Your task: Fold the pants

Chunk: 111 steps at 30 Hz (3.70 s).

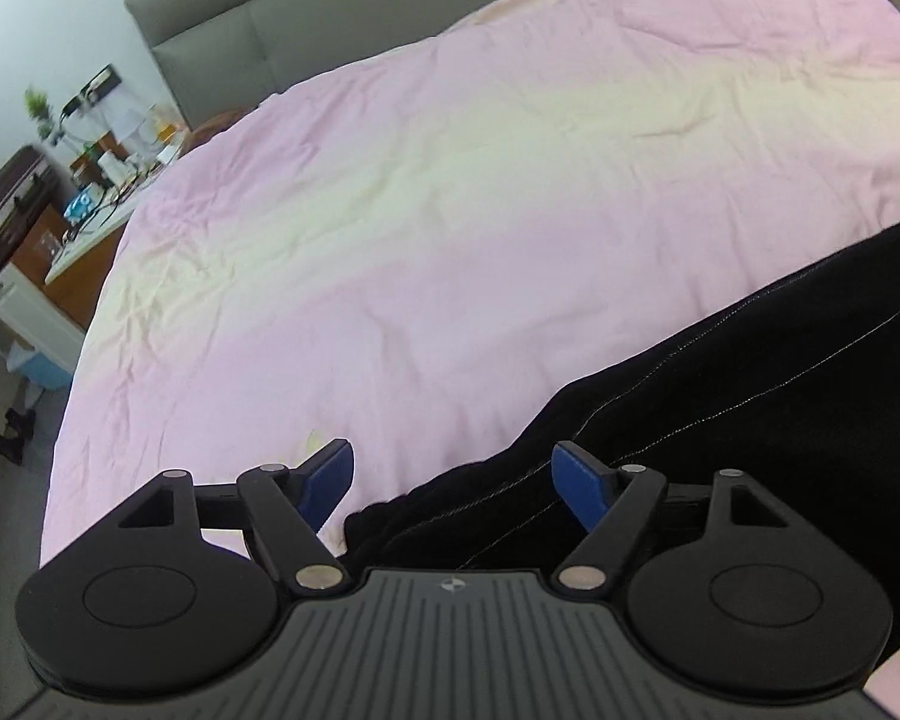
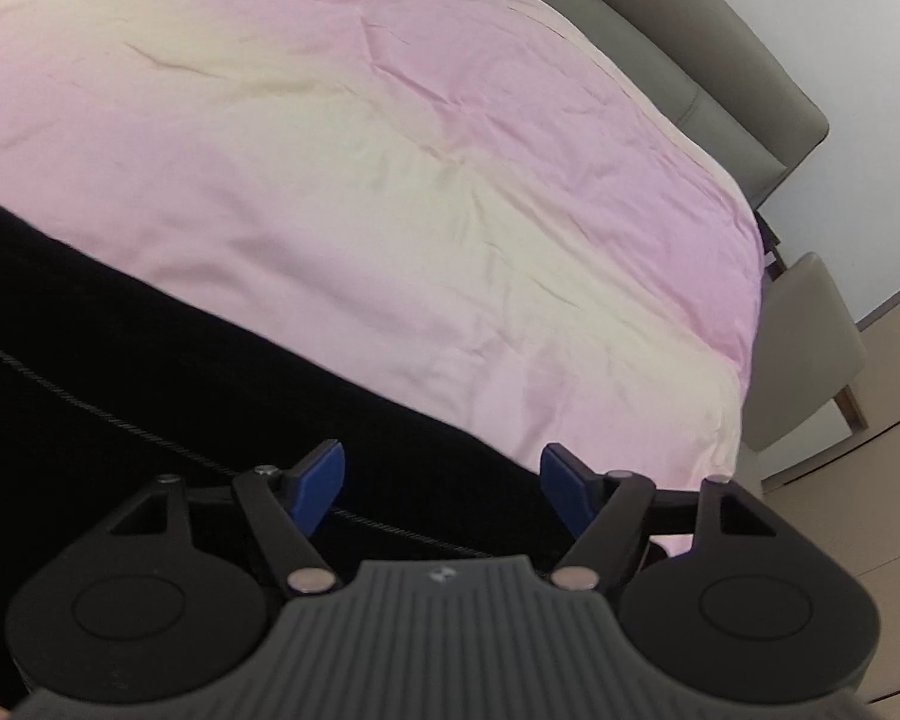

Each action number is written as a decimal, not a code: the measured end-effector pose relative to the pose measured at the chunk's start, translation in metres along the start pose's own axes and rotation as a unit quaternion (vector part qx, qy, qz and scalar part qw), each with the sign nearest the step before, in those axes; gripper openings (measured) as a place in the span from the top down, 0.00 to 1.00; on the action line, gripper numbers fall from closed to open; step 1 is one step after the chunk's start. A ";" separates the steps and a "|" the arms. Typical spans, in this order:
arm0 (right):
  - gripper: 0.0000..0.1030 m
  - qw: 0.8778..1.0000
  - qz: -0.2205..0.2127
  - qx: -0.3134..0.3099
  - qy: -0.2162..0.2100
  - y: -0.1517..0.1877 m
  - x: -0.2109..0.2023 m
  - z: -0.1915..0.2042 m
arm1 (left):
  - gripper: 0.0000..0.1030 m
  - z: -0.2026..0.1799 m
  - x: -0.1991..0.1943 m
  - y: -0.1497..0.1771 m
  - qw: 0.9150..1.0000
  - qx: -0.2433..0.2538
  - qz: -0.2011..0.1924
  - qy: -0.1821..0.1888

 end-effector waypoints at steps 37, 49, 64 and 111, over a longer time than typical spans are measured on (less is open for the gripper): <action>0.30 0.982 0.035 -0.121 -0.141 -0.013 -0.040 0.270 | 0.65 0.070 0.053 0.080 0.978 -0.195 -0.057 0.055; 0.30 0.985 0.023 -0.041 -0.164 0.017 -0.080 0.221 | 0.25 0.047 0.049 0.081 0.993 -0.070 -0.027 -0.090; 0.31 0.972 -0.033 0.095 -0.211 0.153 -0.184 0.199 | 0.50 -0.150 -0.126 0.123 0.987 -0.015 -0.092 0.128; 0.33 0.938 -0.126 0.256 -0.199 0.184 -0.087 0.134 | 0.77 -0.222 -0.059 0.144 0.983 0.012 0.105 0.150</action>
Point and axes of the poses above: each gripper's, at about its wrist camera, not at the fingertips, and x roughly the way its jaws point, z to its left, y to its underside, the point moved 7 cm from there along x, roughly the way its jaws point, and after that the axes turned 7 degrees about -y, right-handed, at the moved point
